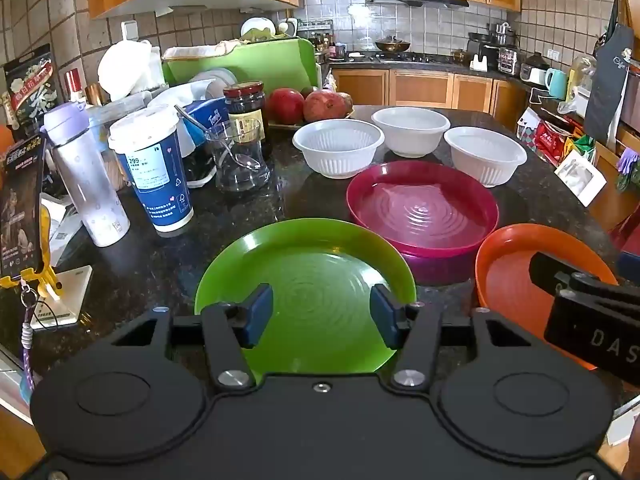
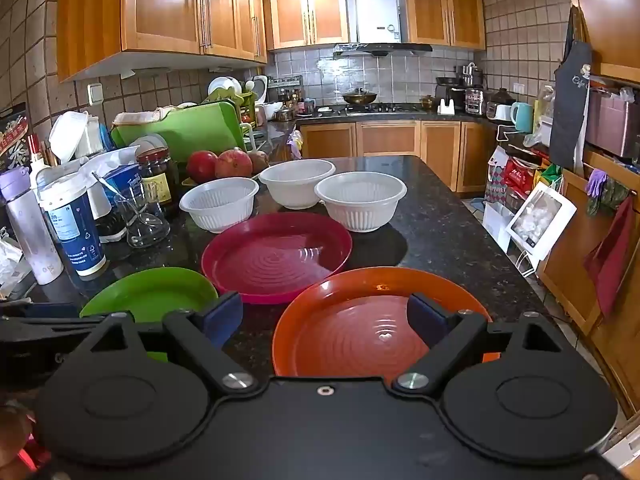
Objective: Organize plates and bowls
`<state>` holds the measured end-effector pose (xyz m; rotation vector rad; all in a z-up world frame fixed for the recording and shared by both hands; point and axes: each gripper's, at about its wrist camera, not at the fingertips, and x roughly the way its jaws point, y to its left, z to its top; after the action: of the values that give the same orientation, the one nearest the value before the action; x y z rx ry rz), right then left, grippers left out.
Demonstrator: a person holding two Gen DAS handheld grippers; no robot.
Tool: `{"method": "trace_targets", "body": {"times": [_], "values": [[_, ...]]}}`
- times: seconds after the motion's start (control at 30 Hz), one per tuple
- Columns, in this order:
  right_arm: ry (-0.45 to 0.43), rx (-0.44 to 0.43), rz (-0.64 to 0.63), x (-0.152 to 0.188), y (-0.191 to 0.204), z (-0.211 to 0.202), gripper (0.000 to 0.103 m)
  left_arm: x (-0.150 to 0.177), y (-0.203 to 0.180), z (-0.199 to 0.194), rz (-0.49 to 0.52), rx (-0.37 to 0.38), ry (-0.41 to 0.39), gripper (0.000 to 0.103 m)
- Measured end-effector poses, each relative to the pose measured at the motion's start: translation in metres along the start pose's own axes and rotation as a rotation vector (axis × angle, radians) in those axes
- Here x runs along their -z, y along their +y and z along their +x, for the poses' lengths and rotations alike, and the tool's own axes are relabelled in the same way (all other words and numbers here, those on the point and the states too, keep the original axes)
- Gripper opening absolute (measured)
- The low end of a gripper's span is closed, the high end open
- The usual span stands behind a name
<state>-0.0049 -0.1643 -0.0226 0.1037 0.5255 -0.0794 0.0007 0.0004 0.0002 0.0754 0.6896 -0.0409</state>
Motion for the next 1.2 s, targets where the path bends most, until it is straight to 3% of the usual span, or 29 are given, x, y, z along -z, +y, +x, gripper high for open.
{"method": "trace_targets", "body": {"times": [1.2], "values": [[-0.009, 0.004, -0.009, -0.002, -0.001, 0.003, 0.092, 0.0, -0.001, 0.005, -0.003, 0.001, 0.009, 0.059]]}}
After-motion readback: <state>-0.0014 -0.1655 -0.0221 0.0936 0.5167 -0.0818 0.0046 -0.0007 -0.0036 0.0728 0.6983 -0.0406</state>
